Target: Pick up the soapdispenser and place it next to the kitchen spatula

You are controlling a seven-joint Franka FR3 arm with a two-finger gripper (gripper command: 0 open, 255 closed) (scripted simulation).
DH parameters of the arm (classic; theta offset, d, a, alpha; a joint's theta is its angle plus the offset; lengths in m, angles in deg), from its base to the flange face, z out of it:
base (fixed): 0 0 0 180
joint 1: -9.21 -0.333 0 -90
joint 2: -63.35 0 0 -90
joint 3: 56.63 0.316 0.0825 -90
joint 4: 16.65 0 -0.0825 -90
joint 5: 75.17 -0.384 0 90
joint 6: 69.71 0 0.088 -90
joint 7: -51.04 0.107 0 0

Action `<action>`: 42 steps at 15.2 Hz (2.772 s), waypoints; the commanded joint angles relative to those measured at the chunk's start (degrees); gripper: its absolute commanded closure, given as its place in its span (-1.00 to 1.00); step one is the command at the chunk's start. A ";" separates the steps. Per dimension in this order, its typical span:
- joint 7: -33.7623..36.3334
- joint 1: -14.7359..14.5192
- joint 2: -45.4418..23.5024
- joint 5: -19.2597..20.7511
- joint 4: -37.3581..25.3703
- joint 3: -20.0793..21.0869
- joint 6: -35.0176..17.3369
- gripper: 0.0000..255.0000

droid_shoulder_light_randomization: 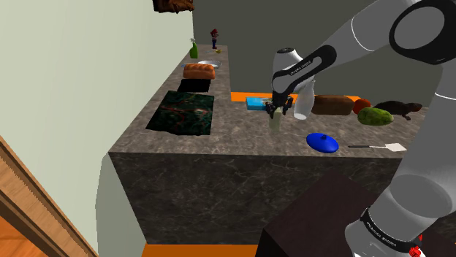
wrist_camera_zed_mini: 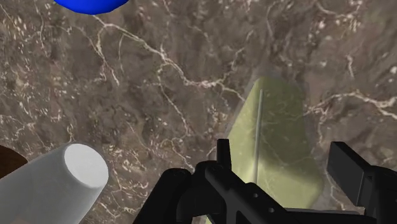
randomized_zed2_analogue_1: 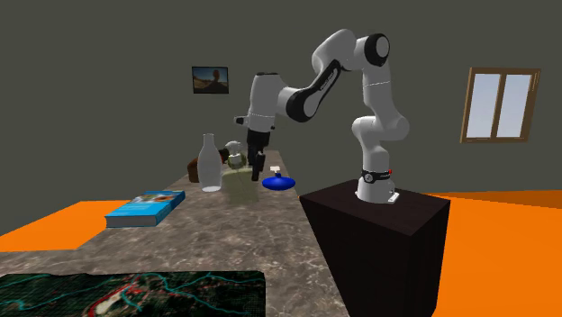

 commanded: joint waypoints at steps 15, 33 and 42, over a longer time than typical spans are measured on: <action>-2.65 -0.19 6.16 -1.43 -5.08 0.34 11.05 1.00; -5.25 -0.49 9.70 -2.58 -14.72 0.64 24.04 1.00; -6.52 -0.60 10.01 -3.02 -21.21 0.75 30.74 1.00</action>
